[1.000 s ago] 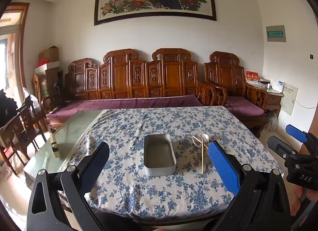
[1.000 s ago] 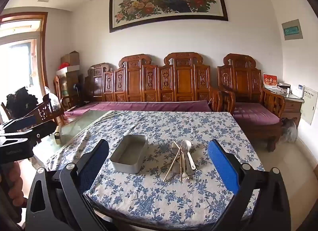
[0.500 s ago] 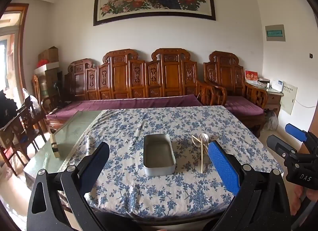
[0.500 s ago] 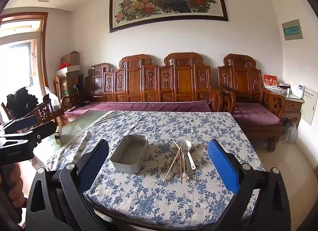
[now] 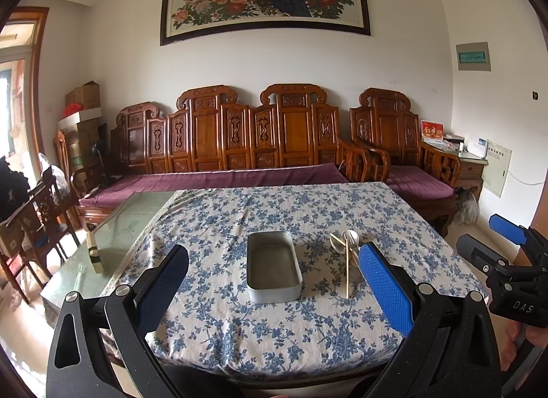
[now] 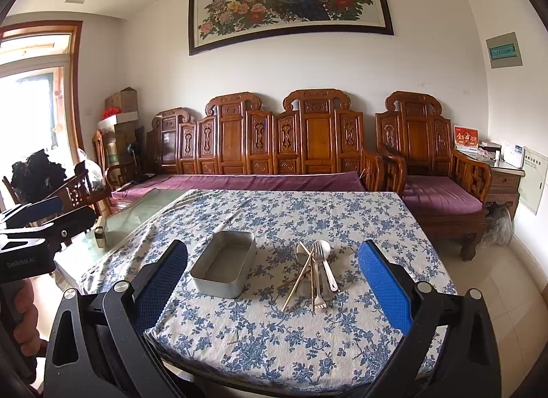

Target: Organize utensils

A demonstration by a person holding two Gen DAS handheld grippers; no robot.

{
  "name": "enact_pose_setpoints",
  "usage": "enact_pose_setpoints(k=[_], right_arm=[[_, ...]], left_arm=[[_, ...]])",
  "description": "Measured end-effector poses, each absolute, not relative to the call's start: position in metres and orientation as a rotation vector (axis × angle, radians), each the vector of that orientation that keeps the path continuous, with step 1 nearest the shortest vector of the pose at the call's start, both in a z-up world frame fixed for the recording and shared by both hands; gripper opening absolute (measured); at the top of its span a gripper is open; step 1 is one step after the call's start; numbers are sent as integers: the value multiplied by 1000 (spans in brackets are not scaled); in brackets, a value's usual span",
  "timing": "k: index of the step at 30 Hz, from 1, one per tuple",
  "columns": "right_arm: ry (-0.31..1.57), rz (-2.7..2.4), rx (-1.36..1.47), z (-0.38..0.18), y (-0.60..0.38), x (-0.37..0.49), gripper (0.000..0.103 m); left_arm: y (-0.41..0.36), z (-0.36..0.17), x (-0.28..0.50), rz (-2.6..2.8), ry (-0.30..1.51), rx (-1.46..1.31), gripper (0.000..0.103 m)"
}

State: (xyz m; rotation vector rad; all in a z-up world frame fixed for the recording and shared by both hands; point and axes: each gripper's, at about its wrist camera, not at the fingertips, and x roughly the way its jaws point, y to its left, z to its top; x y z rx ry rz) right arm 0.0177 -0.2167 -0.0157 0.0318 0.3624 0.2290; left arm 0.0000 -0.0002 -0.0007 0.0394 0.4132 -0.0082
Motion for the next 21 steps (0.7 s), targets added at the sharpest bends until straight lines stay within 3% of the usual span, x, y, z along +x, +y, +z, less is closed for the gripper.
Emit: enact_pose_setpoints(k=[21], right_arm=[[364,229,30,-15,-221,20,100]], left_arm=[[-4,2,1,-7,412,41,97]])
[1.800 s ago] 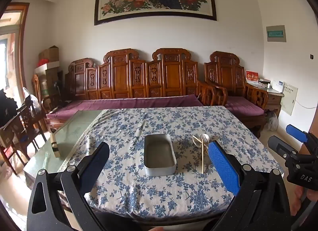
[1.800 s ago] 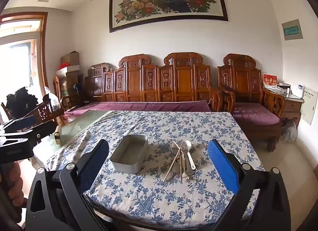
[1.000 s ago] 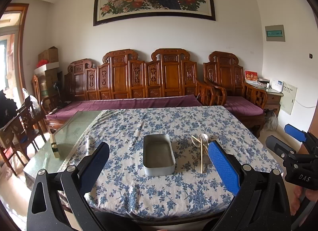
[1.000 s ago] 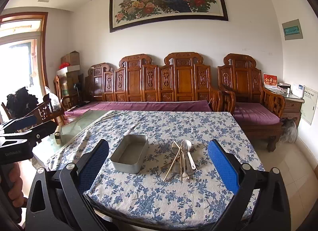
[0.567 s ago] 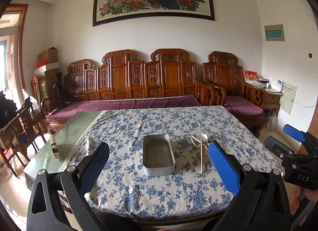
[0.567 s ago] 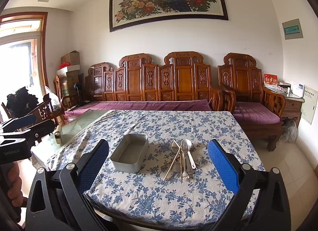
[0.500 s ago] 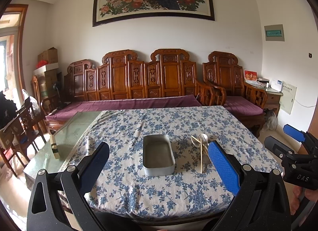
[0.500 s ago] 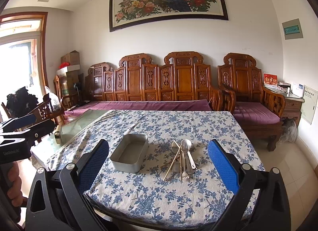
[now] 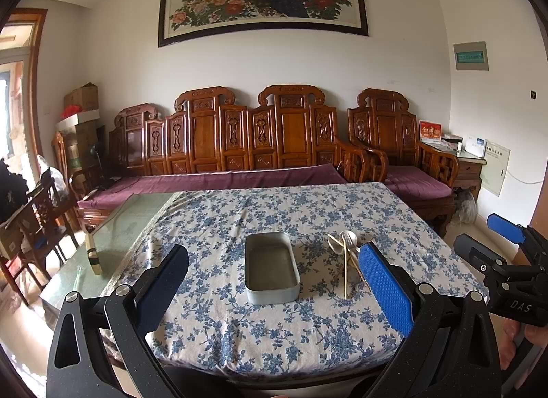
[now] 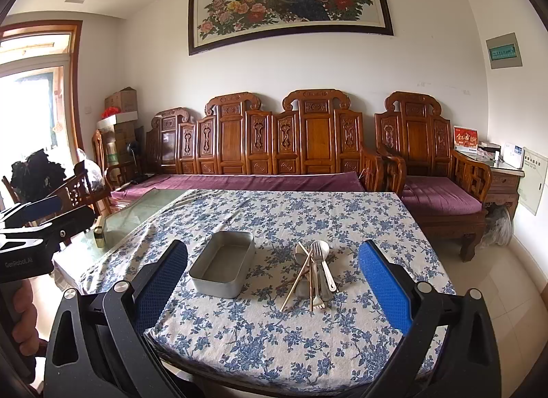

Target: Organize utensils

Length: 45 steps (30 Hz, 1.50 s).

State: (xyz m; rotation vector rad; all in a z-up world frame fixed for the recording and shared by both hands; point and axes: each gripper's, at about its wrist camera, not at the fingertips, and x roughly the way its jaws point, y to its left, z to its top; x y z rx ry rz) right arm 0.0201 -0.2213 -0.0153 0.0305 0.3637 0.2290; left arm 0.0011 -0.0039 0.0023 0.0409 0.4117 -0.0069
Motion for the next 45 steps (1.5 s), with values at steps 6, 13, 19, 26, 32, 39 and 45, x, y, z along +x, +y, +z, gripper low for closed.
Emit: enact_pose_setpoints(k=[6,13,19,26,32,39,45], right_arm=[[364,230,30,-15,-221,20,101],[363,229,30,-14,-220,19,100],[362,230,30,-17,-221,20,101],[361,231,32,-17,-221,21,100],[362,230,30,-18,-221,21,101],[376,229,30,-19,-219,23,101],[418,243,33,-39,-223,43,100]], left_arm=[[-3,2,1,-7,411,41,97],[-9,5,1,-7,411,41,96],[-10,6,0,-6,410,41,97],[-11,7,0,-7,409,42,97],[-14,12,-2,-8,412,41,97],[-11,4,8,-11,429,38,97],[-6,-24,32,-32,493,46,97]])
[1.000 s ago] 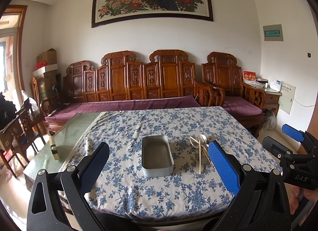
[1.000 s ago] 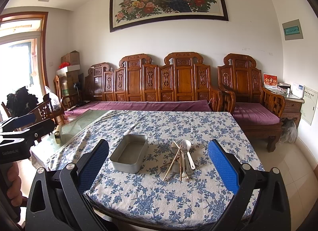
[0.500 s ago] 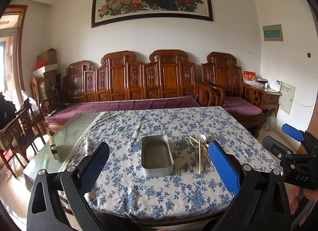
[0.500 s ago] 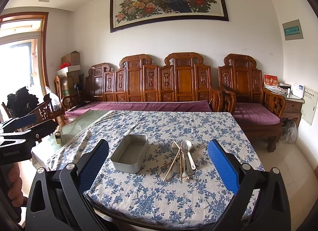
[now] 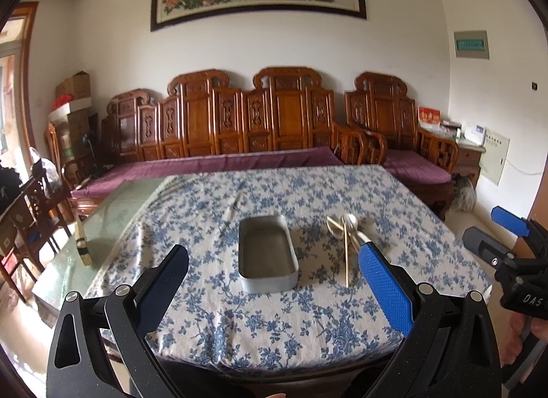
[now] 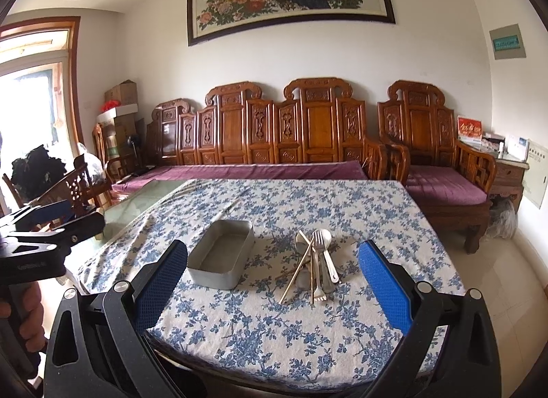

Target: Organize utensils

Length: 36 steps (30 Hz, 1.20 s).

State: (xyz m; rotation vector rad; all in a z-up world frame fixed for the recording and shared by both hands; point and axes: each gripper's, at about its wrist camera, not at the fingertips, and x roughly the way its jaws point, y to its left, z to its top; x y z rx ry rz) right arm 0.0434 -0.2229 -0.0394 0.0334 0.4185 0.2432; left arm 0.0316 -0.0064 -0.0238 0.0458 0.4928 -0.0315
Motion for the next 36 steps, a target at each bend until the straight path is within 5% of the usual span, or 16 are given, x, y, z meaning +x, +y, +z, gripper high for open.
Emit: enact_pose_setpoints(k=[12,31,36], right_arm=[[544,265,3,-91,-232,112,72],[773,185,13,-209,-278,253,41],[789,198,30,-229,-285,273,38]], left_arm=[[-13,-87,98,-120,662,43,96],[-61,-154,178,-309,784,55,96],[-78,-177,201,-355,849,71,82]])
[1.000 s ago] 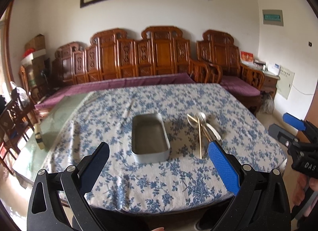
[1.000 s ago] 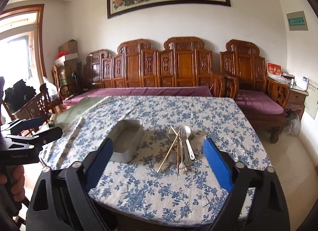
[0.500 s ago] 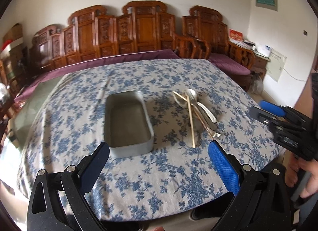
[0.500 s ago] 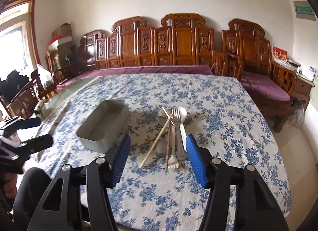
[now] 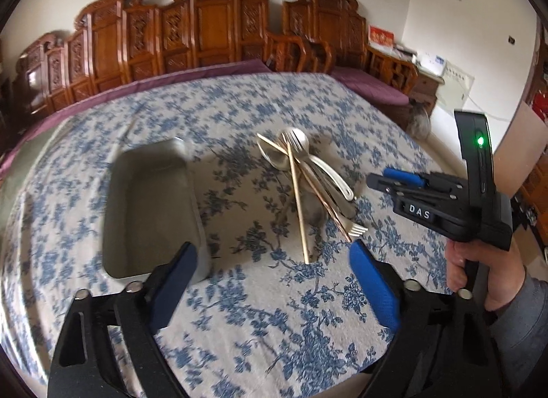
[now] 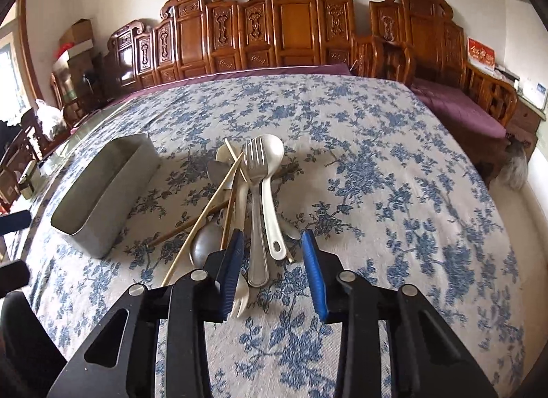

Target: Organize utensils

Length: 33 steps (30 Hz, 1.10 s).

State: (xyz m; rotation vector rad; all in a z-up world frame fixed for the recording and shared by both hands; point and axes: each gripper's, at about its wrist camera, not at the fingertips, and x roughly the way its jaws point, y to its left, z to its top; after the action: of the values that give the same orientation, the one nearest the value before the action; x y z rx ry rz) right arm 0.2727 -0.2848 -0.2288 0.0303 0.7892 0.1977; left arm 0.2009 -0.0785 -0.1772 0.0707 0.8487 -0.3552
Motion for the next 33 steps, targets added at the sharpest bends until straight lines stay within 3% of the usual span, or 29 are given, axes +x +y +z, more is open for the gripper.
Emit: enact_pose_setpoints(k=[18,24,26,28,33], right_arm=[[828,242,37,-249,-282,269,35],[834,302,39,-250,-275,266,19],[836,317,52,-250,-274,267,19],[835,345,66,-248,-272,265,19],[864,393,46,-253,-260,263,19]], left_arm=[[-132,-257,256,-422,1017,68,28],[-133,-266,264,-411,1031,48,26],[-133,-269,266,-417,1034,46,24],[-134,-270,266,-407,1031,60,5],[-124,-263,258,-404,1012,49,4]])
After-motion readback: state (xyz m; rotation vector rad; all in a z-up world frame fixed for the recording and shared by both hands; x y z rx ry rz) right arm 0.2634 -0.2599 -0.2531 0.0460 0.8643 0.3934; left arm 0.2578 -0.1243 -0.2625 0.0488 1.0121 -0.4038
